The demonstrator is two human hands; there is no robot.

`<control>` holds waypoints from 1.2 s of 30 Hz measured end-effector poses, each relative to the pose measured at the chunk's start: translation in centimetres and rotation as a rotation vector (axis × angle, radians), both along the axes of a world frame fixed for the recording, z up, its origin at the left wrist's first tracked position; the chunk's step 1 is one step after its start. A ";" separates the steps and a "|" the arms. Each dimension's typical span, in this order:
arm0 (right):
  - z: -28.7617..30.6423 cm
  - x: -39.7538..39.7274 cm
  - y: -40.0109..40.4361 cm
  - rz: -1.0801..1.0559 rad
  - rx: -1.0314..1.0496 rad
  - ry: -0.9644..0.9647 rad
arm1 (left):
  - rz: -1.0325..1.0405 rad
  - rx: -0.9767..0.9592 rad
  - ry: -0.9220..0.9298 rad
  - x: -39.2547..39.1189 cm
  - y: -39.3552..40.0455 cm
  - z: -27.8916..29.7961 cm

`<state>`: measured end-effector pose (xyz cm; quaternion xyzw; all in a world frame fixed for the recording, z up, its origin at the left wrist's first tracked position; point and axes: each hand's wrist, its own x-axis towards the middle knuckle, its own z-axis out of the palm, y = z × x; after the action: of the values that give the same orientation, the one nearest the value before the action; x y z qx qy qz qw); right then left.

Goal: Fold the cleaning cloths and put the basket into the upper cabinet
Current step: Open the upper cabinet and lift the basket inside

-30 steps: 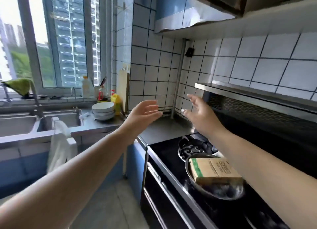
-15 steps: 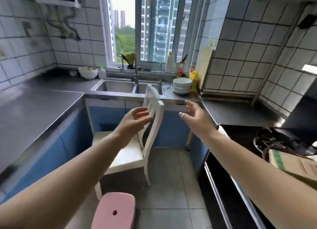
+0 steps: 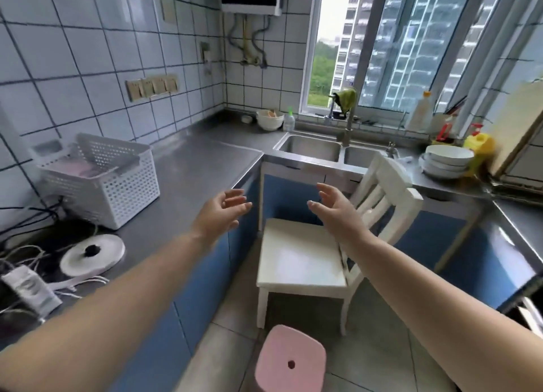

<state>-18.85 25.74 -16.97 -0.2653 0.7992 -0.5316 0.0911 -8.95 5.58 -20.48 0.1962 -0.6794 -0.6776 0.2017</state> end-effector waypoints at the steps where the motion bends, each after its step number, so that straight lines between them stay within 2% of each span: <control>1: -0.3 0.0 -2.0 0.016 -0.001 -0.003 | 0.019 0.002 -0.003 0.3 -1.9 -0.1; 10: -1.6 -0.9 -20.0 0.127 0.019 -0.045 | 0.206 -0.006 -0.023 3.2 -18.8 -1.1; 18: -2.6 -3.1 -32.3 0.272 0.035 -0.078 | 0.473 0.049 0.026 4.9 -28.3 -2.4; 22: -3.9 -5.6 -39.7 0.371 0.072 -0.025 | 0.654 0.034 -0.008 5.0 -33.3 -3.9; 30: -5.2 -10.7 -53.6 0.585 0.113 -0.085 | 0.980 0.013 -0.094 3.3 -39.9 -6.1; 36: -7.9 -14.7 -60.2 0.825 0.149 -0.141 | 0.965 -0.042 -0.011 0.8 -40.6 -7.3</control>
<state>-33.53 -34.43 -24.85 -0.5185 0.6543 -0.4081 0.3694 -8.12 -35.05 -27.82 0.4887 -0.5253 -0.4916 0.4935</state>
